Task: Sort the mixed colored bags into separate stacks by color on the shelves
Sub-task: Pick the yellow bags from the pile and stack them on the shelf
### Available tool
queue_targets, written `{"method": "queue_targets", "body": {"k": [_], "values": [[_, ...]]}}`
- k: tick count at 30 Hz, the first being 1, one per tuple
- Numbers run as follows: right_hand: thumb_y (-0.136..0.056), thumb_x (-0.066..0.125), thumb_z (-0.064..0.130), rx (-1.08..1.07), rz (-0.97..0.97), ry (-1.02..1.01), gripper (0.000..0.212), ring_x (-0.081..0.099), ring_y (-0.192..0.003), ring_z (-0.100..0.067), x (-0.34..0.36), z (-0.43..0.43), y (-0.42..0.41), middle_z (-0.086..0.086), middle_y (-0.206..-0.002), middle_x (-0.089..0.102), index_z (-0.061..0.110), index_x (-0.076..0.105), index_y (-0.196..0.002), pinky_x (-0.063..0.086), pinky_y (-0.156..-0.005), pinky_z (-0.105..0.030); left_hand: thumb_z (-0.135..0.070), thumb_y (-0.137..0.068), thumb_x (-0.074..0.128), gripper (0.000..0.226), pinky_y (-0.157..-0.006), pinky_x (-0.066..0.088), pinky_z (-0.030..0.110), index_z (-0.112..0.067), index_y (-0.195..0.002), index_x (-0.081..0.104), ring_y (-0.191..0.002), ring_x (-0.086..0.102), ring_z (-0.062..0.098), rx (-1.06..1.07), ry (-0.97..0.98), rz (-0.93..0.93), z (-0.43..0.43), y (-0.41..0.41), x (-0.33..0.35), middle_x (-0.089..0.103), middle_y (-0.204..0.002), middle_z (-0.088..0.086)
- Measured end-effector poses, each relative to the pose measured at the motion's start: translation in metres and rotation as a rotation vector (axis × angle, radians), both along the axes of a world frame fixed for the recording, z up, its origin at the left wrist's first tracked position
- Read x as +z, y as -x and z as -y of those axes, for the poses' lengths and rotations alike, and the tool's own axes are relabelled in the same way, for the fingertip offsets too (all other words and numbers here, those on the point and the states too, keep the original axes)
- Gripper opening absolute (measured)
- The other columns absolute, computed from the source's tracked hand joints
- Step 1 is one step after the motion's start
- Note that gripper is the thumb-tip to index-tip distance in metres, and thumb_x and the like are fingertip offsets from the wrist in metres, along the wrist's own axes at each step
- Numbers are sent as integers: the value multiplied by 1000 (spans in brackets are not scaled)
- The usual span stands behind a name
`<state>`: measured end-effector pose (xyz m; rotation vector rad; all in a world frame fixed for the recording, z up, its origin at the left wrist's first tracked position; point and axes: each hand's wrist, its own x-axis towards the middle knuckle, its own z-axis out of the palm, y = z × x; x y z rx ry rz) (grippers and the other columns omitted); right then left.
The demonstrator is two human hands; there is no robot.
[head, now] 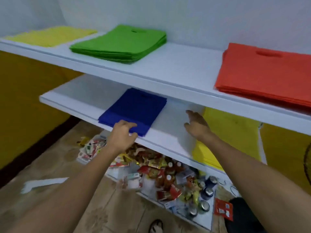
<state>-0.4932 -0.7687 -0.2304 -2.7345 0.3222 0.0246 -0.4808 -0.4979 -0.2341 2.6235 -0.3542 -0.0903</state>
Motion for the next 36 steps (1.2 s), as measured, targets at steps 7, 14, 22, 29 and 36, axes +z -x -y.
{"method": "queue_targets", "body": {"k": [7, 14, 22, 29, 36], "values": [[-92, 46, 11, 498, 152, -162, 64, 55, -100, -22, 73, -220, -38, -7, -122, 53, 17, 20, -149, 50, -78, -36, -24, -85, 56, 40, -97, 42, 35, -20, -125, 58, -117, 49, 26, 322, -58, 69, -185, 42, 55, 54, -124, 10], [-92, 46, 16, 679, 353, -116, 60, 51, -114, -29, 151, -392, -119, -14, -135, 46, 18, 24, -147, 46, -92, -43, -29, -92, 51, 39, -95, 41, 38, -23, -130, 50, -120, 47, 24, 486, -41, 247, -341, -13, 118, 48, -129, 7], [-92, 47, 15, 681, 377, -183, 58, 54, -109, -27, 167, -540, -206, -14, -133, 48, 15, 27, -146, 46, -92, -43, -29, -93, 50, 38, -90, 44, 36, -24, -130, 49, -114, 48, 22, 526, -60, 268, -484, -92, 150, 48, -128, 5], [-91, 47, 13, 683, 379, -140, 56, 52, -112, -27, 171, -590, -282, -12, -133, 48, 17, 30, -144, 46, -92, -41, -29, -93, 51, 38, -93, 43, 36, -25, -130, 49, -115, 48, 21, 490, -34, 243, -525, -167, 147, 49, -127, 4], [-90, 49, 16, 623, 423, -167, 58, 48, -119, -30, 196, -610, -377, -14, -135, 47, 15, 30, -145, 42, -97, -41, -25, -90, 54, 37, -91, 39, 33, -23, -127, 53, -109, 50, 21, 496, -15, 346, -550, -250, 174, 52, -121, 5]]}}
